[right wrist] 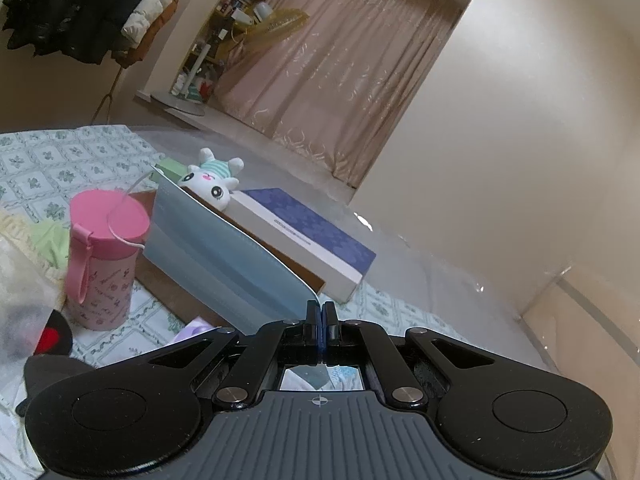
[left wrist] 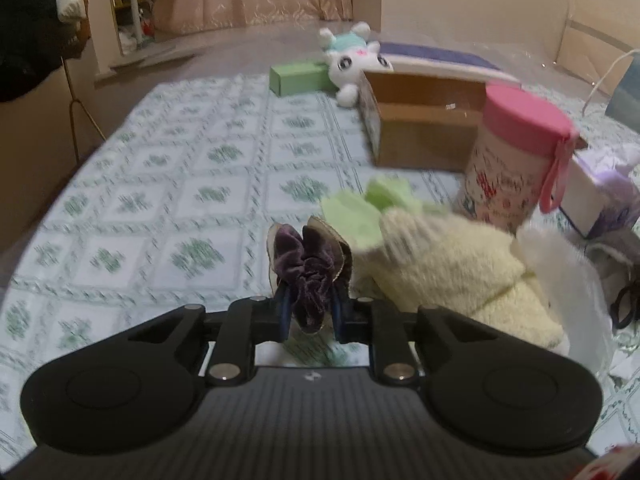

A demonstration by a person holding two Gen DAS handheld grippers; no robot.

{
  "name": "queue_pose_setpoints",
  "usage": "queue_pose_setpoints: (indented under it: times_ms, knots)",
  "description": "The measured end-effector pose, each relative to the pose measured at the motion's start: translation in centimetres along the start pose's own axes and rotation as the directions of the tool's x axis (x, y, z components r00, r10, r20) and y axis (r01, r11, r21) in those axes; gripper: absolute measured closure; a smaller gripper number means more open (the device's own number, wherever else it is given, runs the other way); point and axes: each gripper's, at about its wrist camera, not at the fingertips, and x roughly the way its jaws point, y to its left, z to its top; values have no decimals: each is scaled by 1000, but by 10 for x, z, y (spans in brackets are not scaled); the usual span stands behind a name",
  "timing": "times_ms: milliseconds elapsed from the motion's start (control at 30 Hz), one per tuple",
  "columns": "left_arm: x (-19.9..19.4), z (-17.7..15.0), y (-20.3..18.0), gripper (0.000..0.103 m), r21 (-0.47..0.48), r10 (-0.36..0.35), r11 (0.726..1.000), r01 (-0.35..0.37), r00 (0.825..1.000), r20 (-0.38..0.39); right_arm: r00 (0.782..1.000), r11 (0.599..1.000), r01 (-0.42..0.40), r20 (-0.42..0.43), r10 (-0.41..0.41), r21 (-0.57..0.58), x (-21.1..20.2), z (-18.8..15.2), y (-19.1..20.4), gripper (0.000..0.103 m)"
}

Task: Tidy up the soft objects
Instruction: 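Carry both items to the cardboard box while the right tool releases the mask inside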

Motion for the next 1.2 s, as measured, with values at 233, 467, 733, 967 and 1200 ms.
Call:
queue_pose_setpoints:
  times_ms: [233, 467, 733, 967, 1200]
  knots:
    - [-5, 46, 3, 85, 32, -8, 999, 6, 997, 72, 999, 999, -40, 36, 41, -16, 30, 18, -7, 103]
    - [20, 92, -15, 85, 75, -87, 994, 79, 990, 107, 994, 996, -89, 56, 89, 6, 83, 39, -13, 103]
    - [68, 130, -42, 85, 117, -157, 982, 145, 983, 98, 979, 980, -193, 53, 196, -53, 151, 50, 2, 103]
    - [97, 147, -58, 85, 157, -177, 974, 162, 981, 84, 930, 926, -367, 10, 367, 91, 208, 60, -9, 63]
    - [116, 158, -69, 84, 172, -213, 965, 198, 975, 71, 922, 890, -380, 23, 387, 251, 215, 58, -38, 41]
